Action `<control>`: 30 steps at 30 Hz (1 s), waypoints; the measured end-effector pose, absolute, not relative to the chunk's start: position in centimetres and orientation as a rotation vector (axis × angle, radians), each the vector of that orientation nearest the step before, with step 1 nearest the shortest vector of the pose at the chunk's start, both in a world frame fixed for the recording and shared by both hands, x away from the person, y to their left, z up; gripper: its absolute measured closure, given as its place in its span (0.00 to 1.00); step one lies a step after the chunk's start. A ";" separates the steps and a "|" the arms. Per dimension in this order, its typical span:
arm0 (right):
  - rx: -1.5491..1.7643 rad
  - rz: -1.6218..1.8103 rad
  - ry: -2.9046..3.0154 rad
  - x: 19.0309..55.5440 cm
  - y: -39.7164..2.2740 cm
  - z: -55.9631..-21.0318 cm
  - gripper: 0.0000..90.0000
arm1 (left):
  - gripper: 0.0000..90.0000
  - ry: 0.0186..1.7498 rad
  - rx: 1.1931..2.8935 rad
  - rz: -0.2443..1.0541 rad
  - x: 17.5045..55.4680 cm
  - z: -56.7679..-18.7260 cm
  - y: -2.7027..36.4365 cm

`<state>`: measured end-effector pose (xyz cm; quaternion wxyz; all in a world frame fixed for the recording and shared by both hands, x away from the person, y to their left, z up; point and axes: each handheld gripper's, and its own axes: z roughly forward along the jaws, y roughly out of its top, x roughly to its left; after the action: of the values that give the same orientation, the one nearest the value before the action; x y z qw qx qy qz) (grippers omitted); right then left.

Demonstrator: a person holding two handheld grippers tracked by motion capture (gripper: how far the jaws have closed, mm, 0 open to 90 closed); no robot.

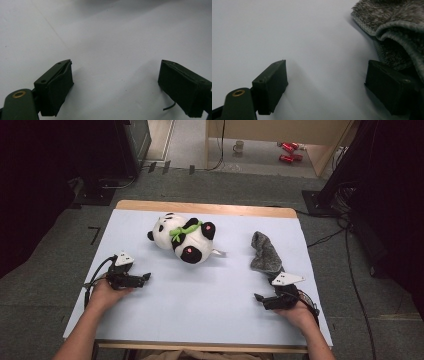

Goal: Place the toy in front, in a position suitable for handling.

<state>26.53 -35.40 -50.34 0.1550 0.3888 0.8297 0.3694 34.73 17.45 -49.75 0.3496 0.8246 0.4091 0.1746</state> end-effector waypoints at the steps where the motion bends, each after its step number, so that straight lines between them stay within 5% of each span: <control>1: 1.114 1.059 2.377 26.5 -35.4 -50.3 0.19 | 0.13 1.060 2.137 0.452 34.7 -49.7 17.4; 11: 1.216 1.044 2.358 26.9 -35.4 -49.8 0.26 | 0.19 1.030 2.165 0.431 34.9 -49.4 17.4; 14: 1.198 0.998 2.382 27.0 -35.1 -49.6 0.27 | 0.28 1.028 2.152 0.396 35.0 -49.1 17.5; 30: 1.251 1.029 2.403 27.2 -34.5 -48.3 0.32 | 0.28 0.929 2.085 0.377 37.2 -45.6 17.0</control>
<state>27.23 -34.49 -48.32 0.1214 0.4284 0.8231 0.3524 37.18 17.00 -45.58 0.4023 0.8251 0.3676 0.1490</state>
